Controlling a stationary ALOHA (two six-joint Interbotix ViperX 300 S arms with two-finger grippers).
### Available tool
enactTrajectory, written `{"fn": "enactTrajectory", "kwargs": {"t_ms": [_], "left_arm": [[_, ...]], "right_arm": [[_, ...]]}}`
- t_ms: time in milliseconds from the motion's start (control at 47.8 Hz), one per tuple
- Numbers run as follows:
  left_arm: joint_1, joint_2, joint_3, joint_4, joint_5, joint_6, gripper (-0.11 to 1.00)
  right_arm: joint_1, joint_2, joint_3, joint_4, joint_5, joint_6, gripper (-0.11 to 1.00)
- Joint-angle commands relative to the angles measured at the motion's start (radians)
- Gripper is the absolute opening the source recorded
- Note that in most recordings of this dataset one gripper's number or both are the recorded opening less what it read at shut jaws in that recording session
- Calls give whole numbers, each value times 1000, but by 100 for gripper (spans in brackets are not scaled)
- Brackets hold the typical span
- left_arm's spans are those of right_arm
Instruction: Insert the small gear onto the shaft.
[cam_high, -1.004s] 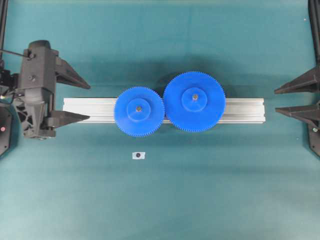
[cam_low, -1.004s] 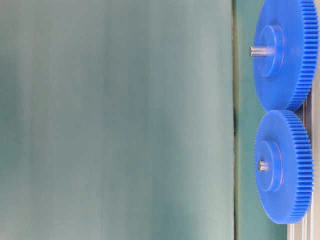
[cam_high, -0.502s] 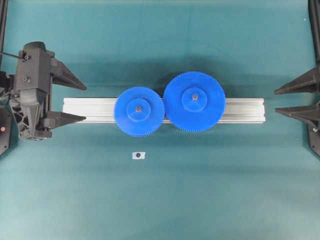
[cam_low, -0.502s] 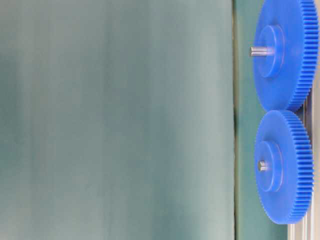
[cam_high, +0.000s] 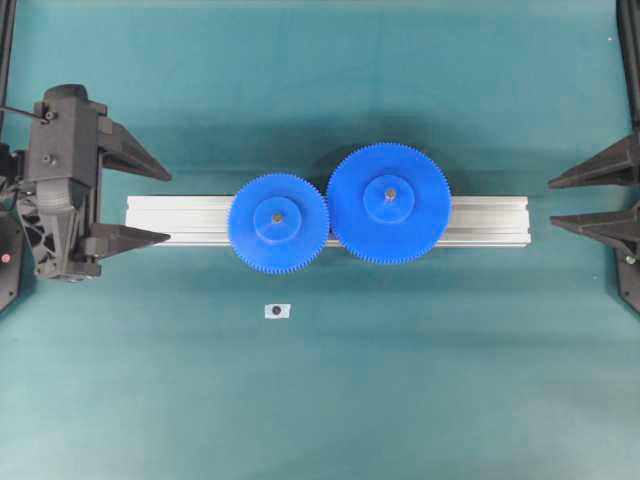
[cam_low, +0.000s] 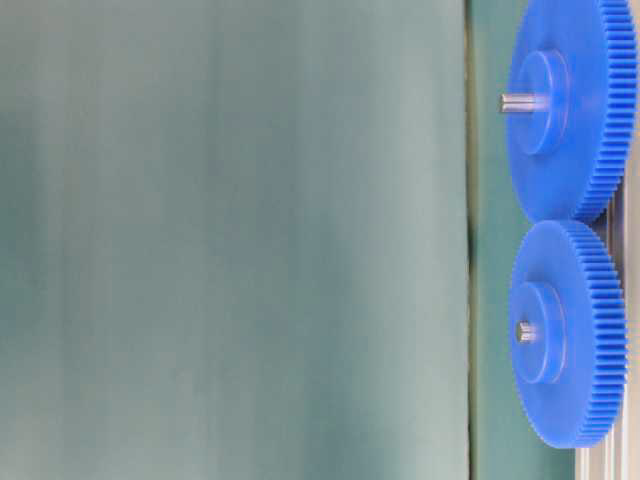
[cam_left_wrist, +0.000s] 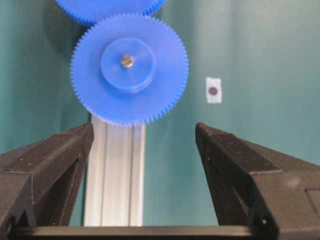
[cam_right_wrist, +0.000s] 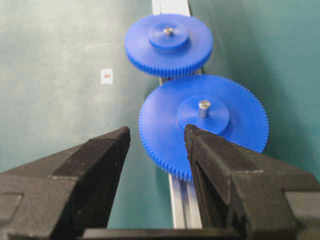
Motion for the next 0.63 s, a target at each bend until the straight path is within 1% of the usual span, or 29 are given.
{"fn": "enactTrajectory", "kwargs": {"t_ms": [0, 377, 544, 607], "left_arm": [[-5, -5, -9, 0, -6, 0, 80], [-6, -6, -2, 0, -6, -2, 80], [-6, -9, 8, 0, -6, -41, 80], [-8, -14, 9, 0, -8, -46, 80]], "right_arm": [[0, 8, -9, 2, -12, 9, 60], [-2, 8, -9, 2, -20, 9, 60], [-2, 8, -9, 2, -23, 9, 60], [-2, 8, -8, 2, -23, 9, 60]]}}
